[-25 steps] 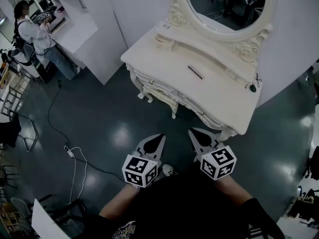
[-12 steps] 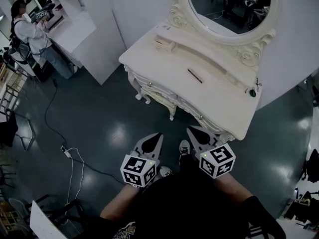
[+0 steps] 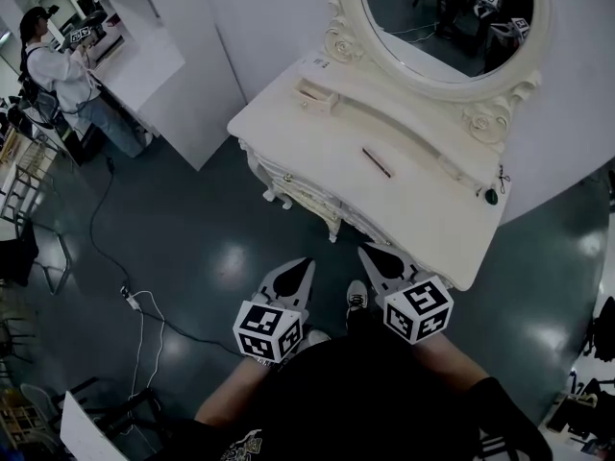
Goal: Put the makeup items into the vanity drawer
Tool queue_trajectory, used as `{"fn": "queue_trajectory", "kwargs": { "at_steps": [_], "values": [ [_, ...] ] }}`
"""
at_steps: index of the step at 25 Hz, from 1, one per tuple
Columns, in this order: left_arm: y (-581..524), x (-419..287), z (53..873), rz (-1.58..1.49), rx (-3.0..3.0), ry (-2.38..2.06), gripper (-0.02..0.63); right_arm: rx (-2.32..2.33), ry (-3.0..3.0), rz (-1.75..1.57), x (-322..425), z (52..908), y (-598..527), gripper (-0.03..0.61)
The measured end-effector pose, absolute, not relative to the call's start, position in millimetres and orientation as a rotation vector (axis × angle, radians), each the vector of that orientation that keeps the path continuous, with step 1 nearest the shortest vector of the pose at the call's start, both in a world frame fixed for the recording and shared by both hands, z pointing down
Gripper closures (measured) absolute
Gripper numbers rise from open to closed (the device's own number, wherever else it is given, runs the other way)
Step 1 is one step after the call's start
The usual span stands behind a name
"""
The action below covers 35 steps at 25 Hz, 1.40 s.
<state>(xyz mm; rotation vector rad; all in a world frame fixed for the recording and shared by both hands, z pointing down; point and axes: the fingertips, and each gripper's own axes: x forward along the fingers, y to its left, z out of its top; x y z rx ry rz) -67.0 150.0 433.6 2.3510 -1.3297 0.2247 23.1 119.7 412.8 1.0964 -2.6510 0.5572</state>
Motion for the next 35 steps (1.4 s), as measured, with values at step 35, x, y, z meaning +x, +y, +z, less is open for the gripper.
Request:
{"fn": "queue_trajectory", "kwargs": {
  "at_steps": [35],
  "values": [
    [7, -1, 455, 0.304, 2.298, -1.326, 0.617, 1.090, -2.645, 0.608, 91, 433, -29, 0.551]
  ]
}}
